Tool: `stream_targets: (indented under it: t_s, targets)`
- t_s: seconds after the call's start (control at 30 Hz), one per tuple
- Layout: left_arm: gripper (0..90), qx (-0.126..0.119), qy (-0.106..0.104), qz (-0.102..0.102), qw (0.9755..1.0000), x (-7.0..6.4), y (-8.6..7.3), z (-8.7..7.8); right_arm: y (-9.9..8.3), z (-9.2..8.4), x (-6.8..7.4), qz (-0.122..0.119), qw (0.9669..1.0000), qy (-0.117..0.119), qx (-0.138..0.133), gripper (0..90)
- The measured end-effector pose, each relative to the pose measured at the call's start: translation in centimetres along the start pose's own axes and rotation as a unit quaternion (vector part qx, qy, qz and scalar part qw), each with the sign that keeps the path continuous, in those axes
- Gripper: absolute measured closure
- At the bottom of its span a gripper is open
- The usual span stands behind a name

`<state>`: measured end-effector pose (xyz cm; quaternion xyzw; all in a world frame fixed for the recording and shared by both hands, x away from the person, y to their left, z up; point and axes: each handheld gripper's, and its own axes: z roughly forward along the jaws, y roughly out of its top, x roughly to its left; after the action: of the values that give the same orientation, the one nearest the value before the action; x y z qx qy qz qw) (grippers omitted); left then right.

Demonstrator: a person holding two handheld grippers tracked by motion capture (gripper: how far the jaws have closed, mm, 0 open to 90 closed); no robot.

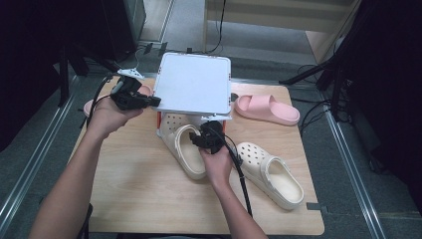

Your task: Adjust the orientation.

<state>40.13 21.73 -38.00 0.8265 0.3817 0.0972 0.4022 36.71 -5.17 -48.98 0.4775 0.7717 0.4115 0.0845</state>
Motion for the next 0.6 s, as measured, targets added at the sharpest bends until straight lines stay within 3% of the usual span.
stream_targets:
  t_s: [0.07,0.27,0.37,0.53,0.6]
  targets:
    - [89.5,-0.001,0.0,-0.001,1.0,0.0,0.0,0.0,0.0,-0.7,0.1,0.001,0.9999,0.011,0.004,55.2]
    - [89.5,0.001,0.004,0.0,1.0,-0.2,0.0,0.0,-1.0,-4.1,0.8,-0.036,0.999,0.018,-0.018,55.1]
    - [89.5,0.001,0.004,-0.001,1.0,-0.2,0.0,0.0,-2.3,-5.7,1.0,-0.053,0.998,0.032,-0.011,62.9]
    - [89.5,0.001,0.004,-0.001,1.0,-0.2,0.0,0.0,-5.2,-7.3,1.8,-0.082,0.9943,0.062,0.029,86.7]
    - [89.5,0.001,0.004,0.0,1.0,-0.2,0.0,0.0,-6.3,-7.8,1.9,-0.09,0.9931,0.066,0.036,90.0]
